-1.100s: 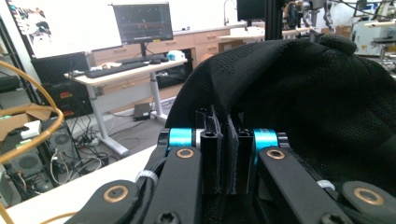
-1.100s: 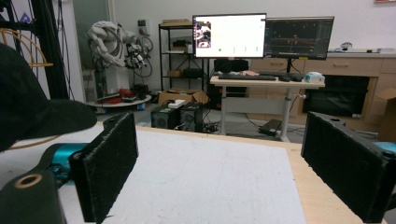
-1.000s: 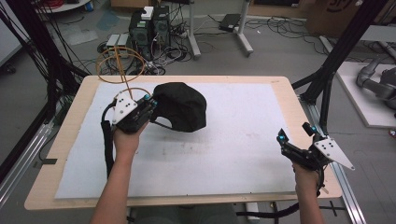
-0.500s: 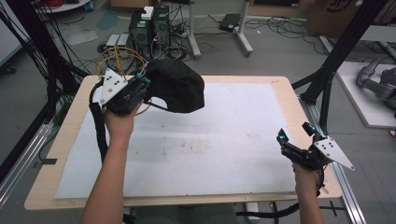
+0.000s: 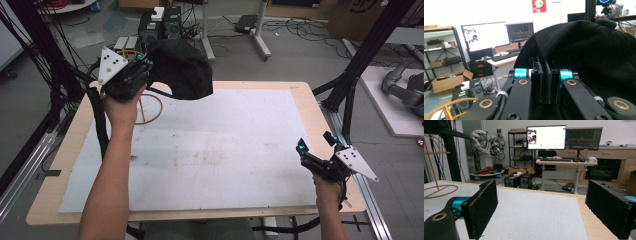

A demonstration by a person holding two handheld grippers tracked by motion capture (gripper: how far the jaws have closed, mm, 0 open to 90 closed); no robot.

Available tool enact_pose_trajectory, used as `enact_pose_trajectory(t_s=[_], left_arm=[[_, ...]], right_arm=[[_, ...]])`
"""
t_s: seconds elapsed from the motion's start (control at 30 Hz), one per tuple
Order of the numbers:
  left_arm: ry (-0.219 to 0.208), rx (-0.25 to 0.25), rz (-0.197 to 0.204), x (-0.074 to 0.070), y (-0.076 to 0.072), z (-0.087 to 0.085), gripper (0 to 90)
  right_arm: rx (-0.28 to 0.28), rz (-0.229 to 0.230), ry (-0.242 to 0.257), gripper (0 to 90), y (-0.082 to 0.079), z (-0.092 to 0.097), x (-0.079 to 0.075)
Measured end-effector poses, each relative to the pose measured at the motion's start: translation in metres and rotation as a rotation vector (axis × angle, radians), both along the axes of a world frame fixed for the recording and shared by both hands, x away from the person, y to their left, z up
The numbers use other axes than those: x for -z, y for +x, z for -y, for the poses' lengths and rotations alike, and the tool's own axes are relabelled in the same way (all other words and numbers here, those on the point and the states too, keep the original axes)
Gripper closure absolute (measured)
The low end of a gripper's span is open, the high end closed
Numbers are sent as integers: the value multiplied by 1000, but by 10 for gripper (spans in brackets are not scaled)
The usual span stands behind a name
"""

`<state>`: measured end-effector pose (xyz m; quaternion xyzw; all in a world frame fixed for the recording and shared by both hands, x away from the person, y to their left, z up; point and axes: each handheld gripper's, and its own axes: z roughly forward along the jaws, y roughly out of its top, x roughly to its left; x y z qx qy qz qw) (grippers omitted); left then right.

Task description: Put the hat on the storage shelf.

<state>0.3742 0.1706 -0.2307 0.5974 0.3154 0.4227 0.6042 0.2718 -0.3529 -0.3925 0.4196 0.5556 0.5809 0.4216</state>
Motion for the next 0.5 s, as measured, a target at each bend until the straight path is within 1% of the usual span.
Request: enact_pose_trajectory(t_s=[0.07, 0.1, 0.17, 0.27, 0.3, 0.37, 0.4, 0.43, 0.5], left_arm=[[1, -18, -3, -6, 8, -4, 857], [1, -18, -3, -6, 8, -4, 857], [-10, -33, 0, -9, 12, -8, 857], [-23, -54, 1, -15, 18, -15, 857], [-23, -70, 1, -18, 22, -19, 857], [-22, -78, -1, -20, 24, -22, 857], [-23, -99, -1, -24, 29, -26, 857], [-23, -99, -1, -24, 29, -26, 857], [-25, -115, 0, -28, 33, -30, 857]], right_arm=[[0, -3, 6, 105, 0, 1, 0], [0, -3, 6, 105, 0, 1, 0], [2, -9, 15, 105, 1, 1, 1], [6, -10, 11, 105, 1, 2, 2], [7, -10, 10, 105, 2, 2, 2], [7, -14, 17, 105, 1, 2, 2], [12, -13, 15, 105, 2, 3, 3], [11, -10, 12, 105, 2, 4, 3], [14, -13, 17, 105, 2, 4, 3]])
